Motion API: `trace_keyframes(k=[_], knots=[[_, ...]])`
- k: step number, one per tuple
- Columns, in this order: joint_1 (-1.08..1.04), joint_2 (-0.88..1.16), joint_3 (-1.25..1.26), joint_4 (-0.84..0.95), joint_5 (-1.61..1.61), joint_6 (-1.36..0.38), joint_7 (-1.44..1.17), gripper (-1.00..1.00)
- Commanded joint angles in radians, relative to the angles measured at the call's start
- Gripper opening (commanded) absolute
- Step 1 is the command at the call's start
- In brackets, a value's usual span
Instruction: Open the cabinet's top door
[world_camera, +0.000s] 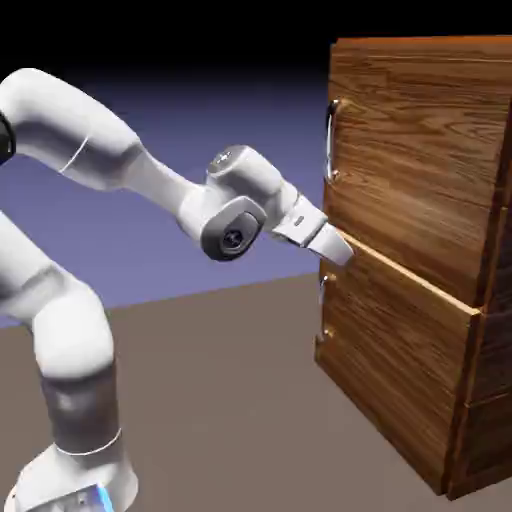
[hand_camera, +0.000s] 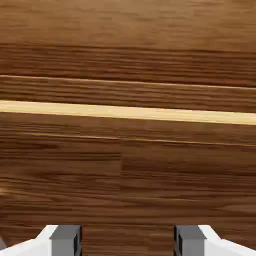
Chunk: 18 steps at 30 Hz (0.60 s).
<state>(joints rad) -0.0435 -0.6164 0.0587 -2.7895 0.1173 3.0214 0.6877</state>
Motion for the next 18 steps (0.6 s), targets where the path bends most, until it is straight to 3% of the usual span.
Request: trace_keyframes(k=[1,18], knots=[[-0.021,-0.017,0.022,0.008,0.044,-0.006,-0.02,0.0],[-0.371,-0.31,0.392,0.137,0.783,-0.104,-0.356,0.0]])
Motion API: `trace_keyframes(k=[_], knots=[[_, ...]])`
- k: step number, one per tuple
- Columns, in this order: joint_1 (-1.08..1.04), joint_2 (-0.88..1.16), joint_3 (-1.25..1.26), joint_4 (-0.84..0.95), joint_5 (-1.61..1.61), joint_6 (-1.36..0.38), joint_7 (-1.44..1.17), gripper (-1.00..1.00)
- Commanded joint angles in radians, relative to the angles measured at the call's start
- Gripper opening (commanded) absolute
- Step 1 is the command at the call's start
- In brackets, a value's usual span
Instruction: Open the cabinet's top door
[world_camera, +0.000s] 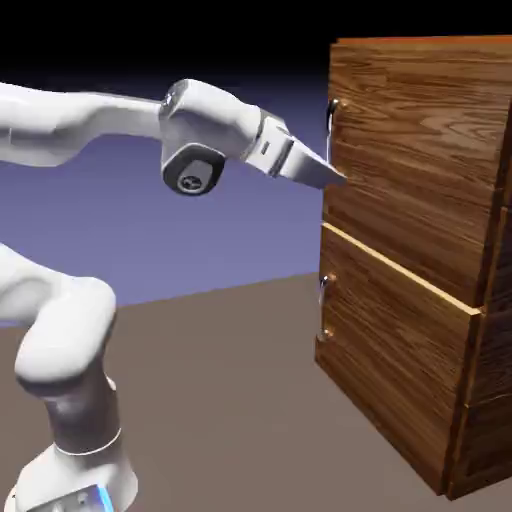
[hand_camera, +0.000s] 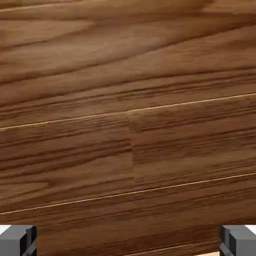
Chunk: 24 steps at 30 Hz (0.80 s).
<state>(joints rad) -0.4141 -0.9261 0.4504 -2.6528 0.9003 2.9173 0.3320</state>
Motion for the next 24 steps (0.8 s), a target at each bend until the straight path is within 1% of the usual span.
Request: trace_keyframes(k=[1,24], knots=[[-0.021,-0.017,0.022,0.008,0.044,-0.006,-0.02,0.0],[-0.494,-0.413,0.522,0.182,1.044,-0.139,-0.474,0.0]])
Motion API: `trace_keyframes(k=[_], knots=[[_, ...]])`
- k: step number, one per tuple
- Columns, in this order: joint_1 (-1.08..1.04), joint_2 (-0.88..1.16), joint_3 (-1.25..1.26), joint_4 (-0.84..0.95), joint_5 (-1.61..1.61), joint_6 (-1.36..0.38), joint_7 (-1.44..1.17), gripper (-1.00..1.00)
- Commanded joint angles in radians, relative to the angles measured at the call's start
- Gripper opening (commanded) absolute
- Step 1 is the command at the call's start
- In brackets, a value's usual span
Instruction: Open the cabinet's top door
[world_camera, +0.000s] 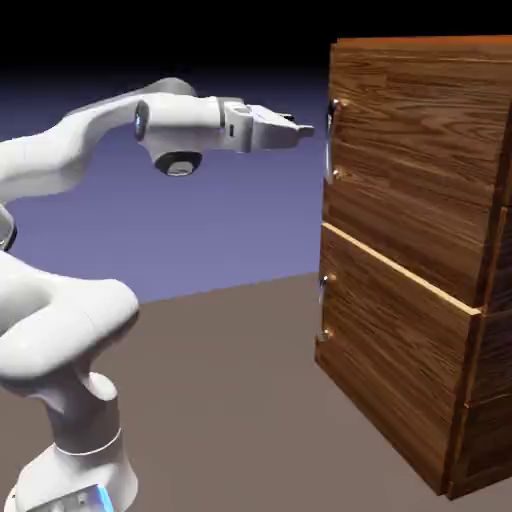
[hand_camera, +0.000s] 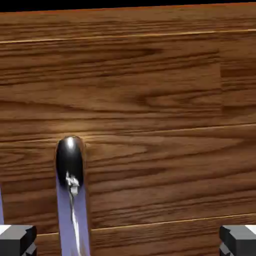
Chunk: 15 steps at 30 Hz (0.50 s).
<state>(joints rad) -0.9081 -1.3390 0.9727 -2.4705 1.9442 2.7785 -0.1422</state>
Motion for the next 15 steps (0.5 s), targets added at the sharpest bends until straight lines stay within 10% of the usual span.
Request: trace_keyframes(k=[1,12,13,15], knots=[[-0.021,-0.017,0.022,0.008,0.044,-0.006,-0.02,0.0],[-0.28,-0.077,0.169,0.167,0.323,-0.069,-0.138,0.0],[-0.28,-0.077,0.169,0.167,0.323,-0.069,-0.138,-1.0],[-0.25,-0.085,0.149,0.131,0.335,-0.1,-0.162,-1.0]])
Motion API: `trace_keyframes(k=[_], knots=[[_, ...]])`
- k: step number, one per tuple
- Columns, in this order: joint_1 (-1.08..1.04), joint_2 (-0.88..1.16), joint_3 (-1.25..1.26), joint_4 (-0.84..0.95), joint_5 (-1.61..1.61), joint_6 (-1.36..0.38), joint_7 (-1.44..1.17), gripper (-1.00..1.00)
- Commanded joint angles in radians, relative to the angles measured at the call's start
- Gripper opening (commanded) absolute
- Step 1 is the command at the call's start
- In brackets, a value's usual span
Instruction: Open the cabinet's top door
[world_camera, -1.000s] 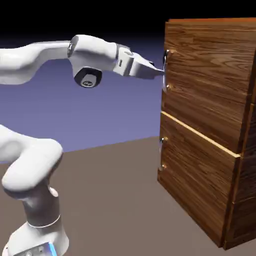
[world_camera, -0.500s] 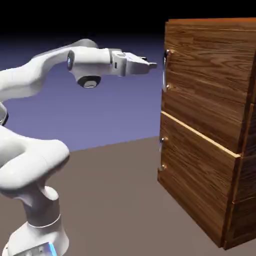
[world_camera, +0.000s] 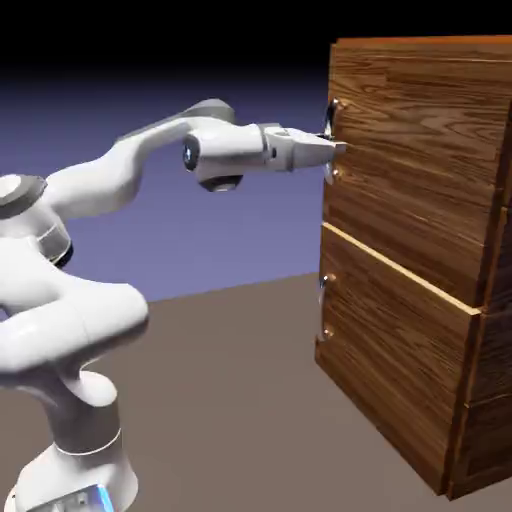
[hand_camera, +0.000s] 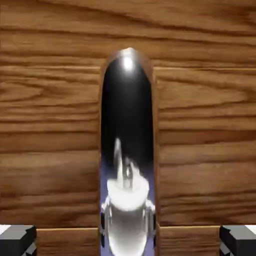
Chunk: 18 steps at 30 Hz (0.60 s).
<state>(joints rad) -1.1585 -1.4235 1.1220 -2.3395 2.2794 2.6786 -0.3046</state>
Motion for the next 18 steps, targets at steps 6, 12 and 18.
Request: trace_keyframes(k=[6,12,18], knots=[[0.183,-0.036,-0.139,-0.218,0.015,-0.191,-0.127,-1.0],[0.354,-0.074,-0.341,-0.423,-0.083,-0.394,-0.222,-1.0],[0.442,-0.107,-0.558,-0.548,-0.242,-0.563,-0.276,-1.0]])
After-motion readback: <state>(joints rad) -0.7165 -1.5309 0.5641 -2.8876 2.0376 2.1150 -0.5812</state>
